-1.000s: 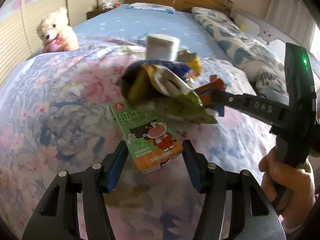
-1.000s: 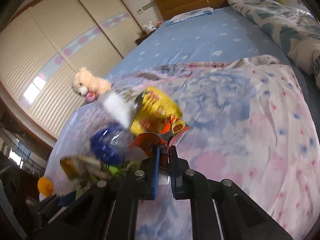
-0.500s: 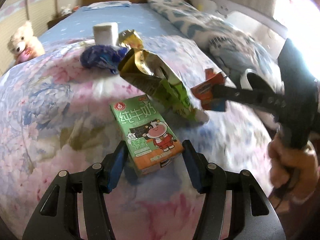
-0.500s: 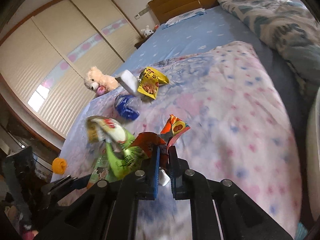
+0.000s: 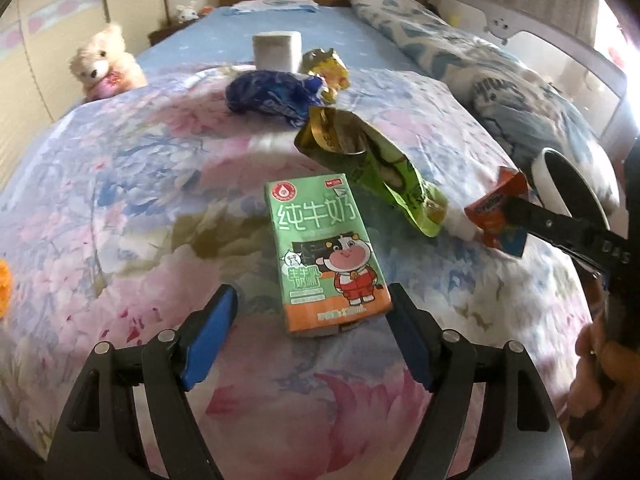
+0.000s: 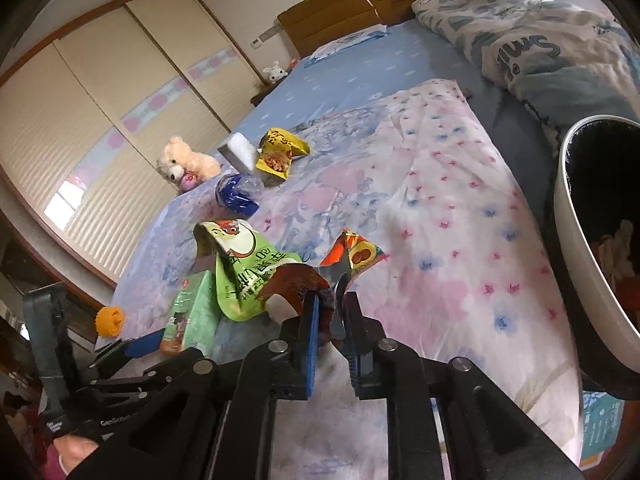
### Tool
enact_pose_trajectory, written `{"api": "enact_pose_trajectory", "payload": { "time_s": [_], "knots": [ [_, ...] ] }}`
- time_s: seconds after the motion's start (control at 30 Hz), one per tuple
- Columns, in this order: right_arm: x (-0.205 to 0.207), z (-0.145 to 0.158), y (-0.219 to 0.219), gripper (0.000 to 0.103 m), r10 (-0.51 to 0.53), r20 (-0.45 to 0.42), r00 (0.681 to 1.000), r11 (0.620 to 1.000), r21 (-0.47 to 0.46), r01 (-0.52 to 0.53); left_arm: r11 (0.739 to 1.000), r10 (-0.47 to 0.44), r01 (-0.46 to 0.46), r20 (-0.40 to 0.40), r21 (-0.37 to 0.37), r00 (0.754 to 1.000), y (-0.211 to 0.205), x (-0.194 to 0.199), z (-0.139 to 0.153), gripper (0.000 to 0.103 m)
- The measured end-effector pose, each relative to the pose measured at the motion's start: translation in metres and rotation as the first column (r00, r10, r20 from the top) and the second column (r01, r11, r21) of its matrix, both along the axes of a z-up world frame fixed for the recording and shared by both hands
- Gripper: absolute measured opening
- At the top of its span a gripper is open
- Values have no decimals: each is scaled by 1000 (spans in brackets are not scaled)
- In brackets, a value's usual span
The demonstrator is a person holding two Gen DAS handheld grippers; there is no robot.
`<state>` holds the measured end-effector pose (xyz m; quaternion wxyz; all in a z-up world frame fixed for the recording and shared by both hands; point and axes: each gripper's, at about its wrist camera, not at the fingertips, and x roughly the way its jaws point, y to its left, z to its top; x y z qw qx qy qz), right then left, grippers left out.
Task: Collect trash
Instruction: 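Grasp the green milk carton with the left tool while the right grasps the orange snack wrapper, then carry the carton and orange wrapper over the bin and open both tools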
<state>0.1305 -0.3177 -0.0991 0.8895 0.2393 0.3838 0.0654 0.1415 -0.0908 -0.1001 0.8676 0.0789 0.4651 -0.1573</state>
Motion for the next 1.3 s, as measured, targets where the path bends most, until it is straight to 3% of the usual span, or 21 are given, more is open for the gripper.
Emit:
{"api": "enact_pose_trajectory", "payload": {
  "time_s": [0.03, 0.07, 0.13, 0.17, 0.2, 0.23, 0.27, 0.53, 0.93, 1.3],
  "knots": [
    [1, 0, 0, 40, -10, 7, 1000, 1000, 8, 10, 1000, 1, -1, -2, 2, 1000, -1, 0, -2, 53],
    [1, 0, 0, 44, -16, 15, 1000, 1000, 12, 16, 1000, -2, 2, -11, 7, 1000, -2, 1, -4, 48],
    [2, 0, 1, 44, -26, 26, 999, 1000, 7, 26, 1000, -13, 12, 6, 16, 1000, -5, -3, -3, 48],
    [4, -1, 1, 39, -27, 24, 999, 1000, 5, 27, 1000, -23, 23, 9, 14, 1000, -6, -4, -3, 47],
    [4, -2, 0, 26, -23, 20, 1000, 1000, 9, 23, 999, -30, 30, 13, 11, 999, -6, -7, -1, 47],
    [5, -3, 0, 5, -20, 10, 1000, 1000, 12, 20, 999, -38, 37, 20, 9, 999, -6, -10, 1, 47],
    [3, -3, -1, 3, -20, 7, 1000, 1000, 8, 20, 999, -50, 50, 35, 5, 998, -6, -14, 5, 47],
    [-28, 8, -17, 1, -47, 44, 998, 999, 22, 46, 988, -149, 151, 85, -24, 985, -30, -34, 24, 47],
    [-79, 26, -59, 1, -159, 87, 983, 987, 28, 157, 947, -312, 318, 99, -48, 945, -90, -63, 35, 47],
    [-107, 36, -99, 1, -253, 102, 962, 967, 9, 253, 917, -395, 398, 82, -24, 915, -135, -70, 31, 47]
  ]
}}
